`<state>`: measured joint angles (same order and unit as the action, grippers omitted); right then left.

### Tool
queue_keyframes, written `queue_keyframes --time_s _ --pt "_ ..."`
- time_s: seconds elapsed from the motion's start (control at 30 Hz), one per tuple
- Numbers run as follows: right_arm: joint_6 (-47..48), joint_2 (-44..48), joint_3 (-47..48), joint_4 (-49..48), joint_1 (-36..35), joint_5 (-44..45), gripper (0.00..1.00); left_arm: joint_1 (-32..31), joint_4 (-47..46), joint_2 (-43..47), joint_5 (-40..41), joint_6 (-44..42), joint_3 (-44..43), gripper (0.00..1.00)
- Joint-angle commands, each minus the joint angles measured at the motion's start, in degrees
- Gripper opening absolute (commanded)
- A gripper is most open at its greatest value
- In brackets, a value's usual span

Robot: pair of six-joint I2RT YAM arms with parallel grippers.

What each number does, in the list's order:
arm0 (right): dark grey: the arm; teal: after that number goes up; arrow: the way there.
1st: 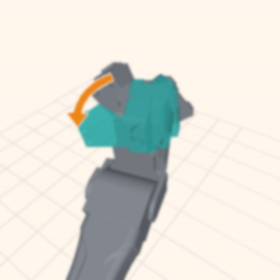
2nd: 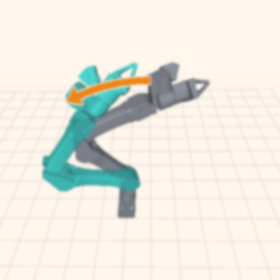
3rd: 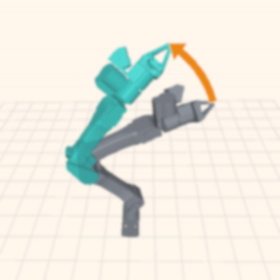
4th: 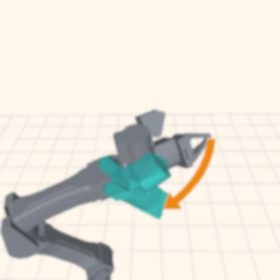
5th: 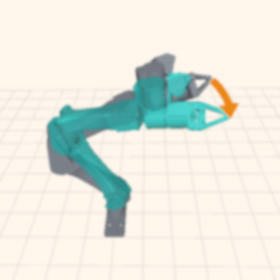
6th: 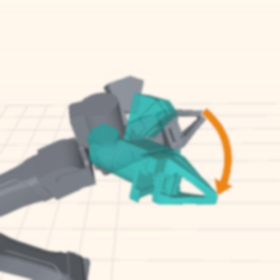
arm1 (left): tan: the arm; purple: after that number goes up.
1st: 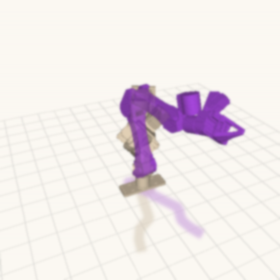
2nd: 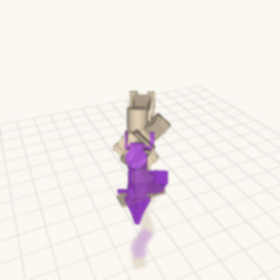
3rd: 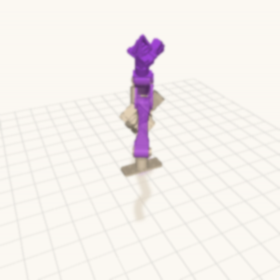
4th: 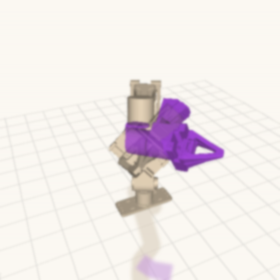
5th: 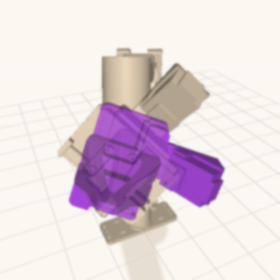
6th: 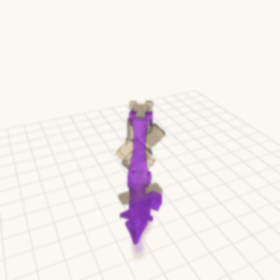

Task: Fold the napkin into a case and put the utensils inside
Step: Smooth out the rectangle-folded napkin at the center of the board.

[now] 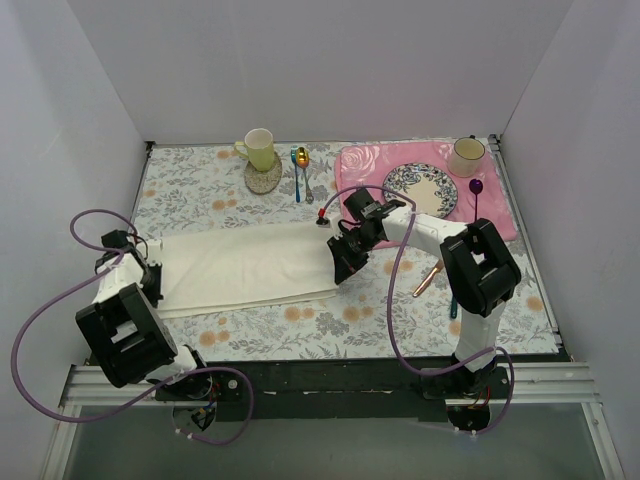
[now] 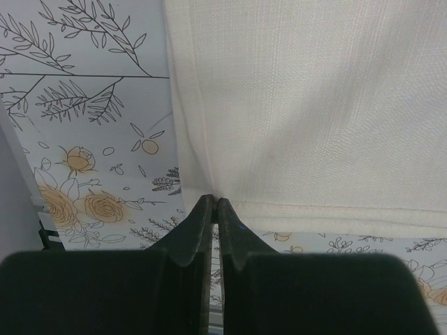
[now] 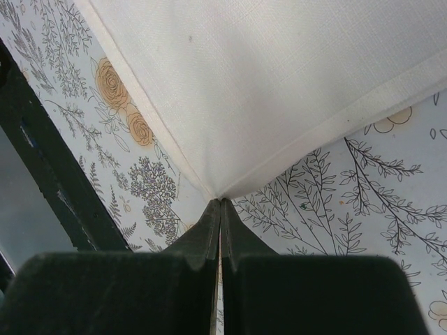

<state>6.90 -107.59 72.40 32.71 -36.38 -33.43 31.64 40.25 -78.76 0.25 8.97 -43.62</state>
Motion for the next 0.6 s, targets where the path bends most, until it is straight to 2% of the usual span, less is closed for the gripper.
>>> queue_keyframes --time_s 0.0,0.23,0.57 --pt "0.6 2.5 1.5 0.2 0.0 -1.0 0.01 -0.1 1.4 2.2 0.5 0.0 -3.5 0.0" --pt "0.8 5.6 1.3 1.7 0.0 -1.9 0.01 -0.1 8.6 5.2 0.1 -1.5 -9.1 0.0" --pt "-0.7 3.1 0.7 -0.5 -1.1 -2.5 0.01 0.4 6.7 6.4 2.1 -3.7 -5.4 0.0"
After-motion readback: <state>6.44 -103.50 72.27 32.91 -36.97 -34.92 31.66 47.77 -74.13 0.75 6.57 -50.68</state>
